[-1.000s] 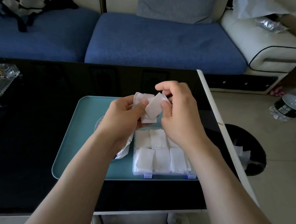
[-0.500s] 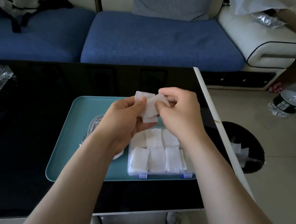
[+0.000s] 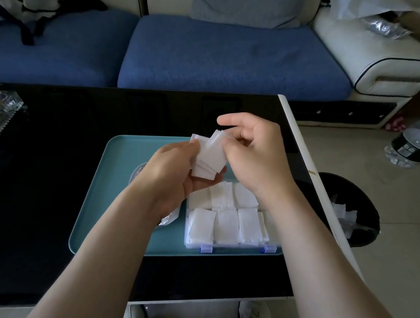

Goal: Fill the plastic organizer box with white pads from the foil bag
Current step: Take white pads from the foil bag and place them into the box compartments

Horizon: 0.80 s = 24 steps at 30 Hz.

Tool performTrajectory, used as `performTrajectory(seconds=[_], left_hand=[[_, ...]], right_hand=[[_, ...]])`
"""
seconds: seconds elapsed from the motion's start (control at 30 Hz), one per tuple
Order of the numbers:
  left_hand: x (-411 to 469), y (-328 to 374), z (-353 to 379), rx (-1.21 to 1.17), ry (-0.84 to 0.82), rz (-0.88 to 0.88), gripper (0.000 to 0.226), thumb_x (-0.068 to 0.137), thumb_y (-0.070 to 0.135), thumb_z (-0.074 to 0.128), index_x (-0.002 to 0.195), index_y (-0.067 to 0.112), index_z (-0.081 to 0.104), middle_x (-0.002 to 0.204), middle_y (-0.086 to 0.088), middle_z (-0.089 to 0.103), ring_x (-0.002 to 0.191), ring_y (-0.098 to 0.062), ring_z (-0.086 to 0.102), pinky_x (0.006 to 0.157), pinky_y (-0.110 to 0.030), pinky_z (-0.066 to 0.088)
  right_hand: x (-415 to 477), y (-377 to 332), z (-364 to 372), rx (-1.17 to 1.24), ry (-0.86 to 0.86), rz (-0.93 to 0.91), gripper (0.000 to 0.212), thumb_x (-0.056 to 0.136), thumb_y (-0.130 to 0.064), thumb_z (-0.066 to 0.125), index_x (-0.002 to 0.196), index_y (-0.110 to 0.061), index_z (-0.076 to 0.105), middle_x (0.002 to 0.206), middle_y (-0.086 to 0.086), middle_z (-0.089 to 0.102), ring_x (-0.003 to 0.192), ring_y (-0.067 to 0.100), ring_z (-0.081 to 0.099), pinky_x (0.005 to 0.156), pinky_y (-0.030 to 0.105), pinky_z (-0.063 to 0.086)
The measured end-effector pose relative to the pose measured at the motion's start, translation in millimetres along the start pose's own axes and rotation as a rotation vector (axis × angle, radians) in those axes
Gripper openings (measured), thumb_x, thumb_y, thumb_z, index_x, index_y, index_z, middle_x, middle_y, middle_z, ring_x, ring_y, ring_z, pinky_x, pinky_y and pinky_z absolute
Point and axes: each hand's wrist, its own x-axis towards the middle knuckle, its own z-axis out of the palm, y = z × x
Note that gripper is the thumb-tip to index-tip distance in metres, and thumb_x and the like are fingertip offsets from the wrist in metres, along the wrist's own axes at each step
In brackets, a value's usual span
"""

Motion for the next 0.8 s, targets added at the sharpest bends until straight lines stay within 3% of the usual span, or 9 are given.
performTrajectory(seconds=[0.17,0.27,0.4,0.6,0.8], left_hand=[[-3,0,0,0.096,-0.028,0.013,0.038,0.114,0.028,0.046,0.132,0.001,0.064,0.121,-0.025,0.073,0.108,-0.036,0.076,0.091,-0.05,0.063],[-5,2,1,0.099,-0.003,0.005,0.038,0.113,0.026,0.046,0.134,-0.002,0.06,0.124,-0.025,0.071,0.102,-0.035,0.077,0.084,-0.044,0.065],[-7,2,1,0.095,0.034,-0.001,0.041,0.113,0.025,0.047,0.142,-0.002,0.052,0.131,-0.026,0.063,0.099,-0.035,0.078,0.081,-0.042,0.066],[-11,8,9,-0.086,0.04,-0.066,0.043,0.112,0.031,0.048,0.125,-0.007,0.061,0.119,-0.029,0.071,0.109,-0.041,0.074,0.091,-0.055,0.062],[-11,8,14,-0.167,0.07,-0.075,0.04,0.112,0.03,0.048,0.12,-0.006,0.064,0.116,-0.027,0.074,0.094,-0.032,0.076,0.079,-0.049,0.065]], right_hand=[[1,-5,2,0.084,-0.006,0.032,0.039,0.094,0.001,0.06,0.123,-0.02,0.075,0.09,-0.007,0.077,0.088,-0.007,0.069,0.065,0.005,0.049],[1,-9,0,0.202,0.08,0.081,0.036,0.093,0.003,0.058,0.113,-0.02,0.078,0.095,-0.006,0.074,0.081,-0.01,0.066,0.058,0.005,0.047],[7,-9,-2,0.405,0.187,0.211,0.029,0.079,-0.014,0.063,0.095,-0.03,0.081,0.092,-0.01,0.073,0.082,0.009,0.067,0.064,0.023,0.049],[0,-6,3,0.198,-0.035,0.119,0.028,0.093,-0.005,0.07,0.11,-0.026,0.078,0.086,-0.014,0.079,0.085,-0.007,0.071,0.061,0.009,0.052],[0,2,10,0.072,-0.018,0.065,0.026,0.093,-0.006,0.074,0.113,-0.022,0.077,0.089,-0.008,0.079,0.086,0.0,0.074,0.064,0.02,0.061]])
